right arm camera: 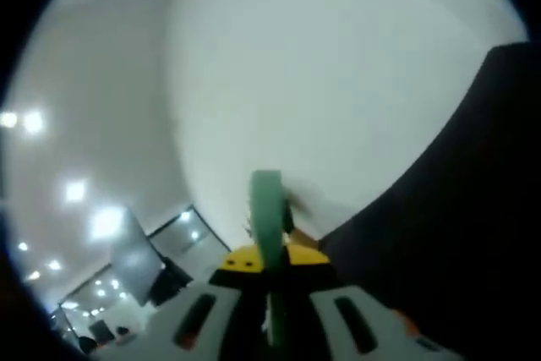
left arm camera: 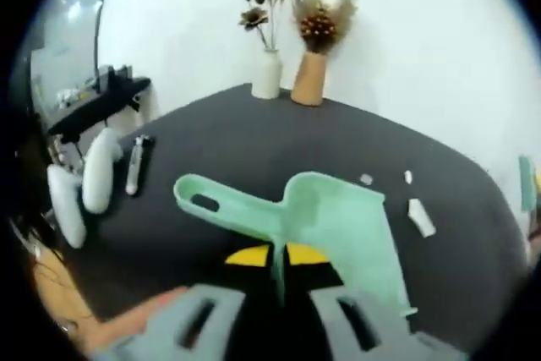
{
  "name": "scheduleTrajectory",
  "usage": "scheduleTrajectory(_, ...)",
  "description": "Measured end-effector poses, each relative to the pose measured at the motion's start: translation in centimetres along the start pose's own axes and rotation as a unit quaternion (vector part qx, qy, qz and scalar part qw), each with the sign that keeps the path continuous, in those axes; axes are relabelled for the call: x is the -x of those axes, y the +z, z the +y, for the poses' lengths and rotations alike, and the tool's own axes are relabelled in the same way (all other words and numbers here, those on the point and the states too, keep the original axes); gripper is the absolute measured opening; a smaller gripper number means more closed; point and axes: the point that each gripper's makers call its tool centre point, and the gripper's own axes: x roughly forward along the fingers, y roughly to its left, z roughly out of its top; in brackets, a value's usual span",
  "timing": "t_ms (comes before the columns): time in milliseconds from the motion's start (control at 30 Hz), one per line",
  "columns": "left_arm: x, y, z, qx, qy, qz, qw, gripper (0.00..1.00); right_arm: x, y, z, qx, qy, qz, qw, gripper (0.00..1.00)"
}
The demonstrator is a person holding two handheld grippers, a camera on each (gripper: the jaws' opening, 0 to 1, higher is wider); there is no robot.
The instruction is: Pick up the broom and sweep the trash on the tabletop into the dustpan.
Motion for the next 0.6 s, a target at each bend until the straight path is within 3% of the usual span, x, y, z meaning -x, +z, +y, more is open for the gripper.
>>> scheduleTrajectory(67, 0.0, -0.3, -0.1, 0.017, -0.019, 0.007, 0.9997, 0.23, 0.0, -0.2, 0.1, -0.001, 0.001, 0.0, 1.0, 0.06)
scheduleTrajectory(133, 0.1, -0.5, 0.2, 0.034, -0.027, 0.007, 0.9991, 0.26, 0.0, -0.3, 0.1, -0.002, 0.001, 0.0, 1.0, 0.06)
scheduleTrajectory(233, 0.3, 0.2, 0.5, 0.084, -0.049, -0.014, 0.9952, 0.29, 0.0, -0.5, 0.3, -0.001, 0.001, 0.001, 1.0, 0.06)
scheduleTrajectory(267, 1.0, 0.2, 0.3, 0.13, -0.063, -0.029, 0.989, 0.3, 0.0, -0.6, 0.4, 0.0, 0.001, 0.002, 1.0, 0.06)
scheduleTrajectory(367, 1.1, 1.1, 1.0, 0.215, -0.092, -0.049, 0.9711, 0.3, -0.2, -0.9, 0.6, 0.006, 0.0, 0.005, 1.0, 0.06)
scheduleTrajectory(600, 0.9, 1.2, 2.3, 0.339, -0.133, -0.086, 0.9273, 0.31, -0.2, -1.1, 0.8, 0.016, 0.0, 0.011, 0.9998, 0.06)
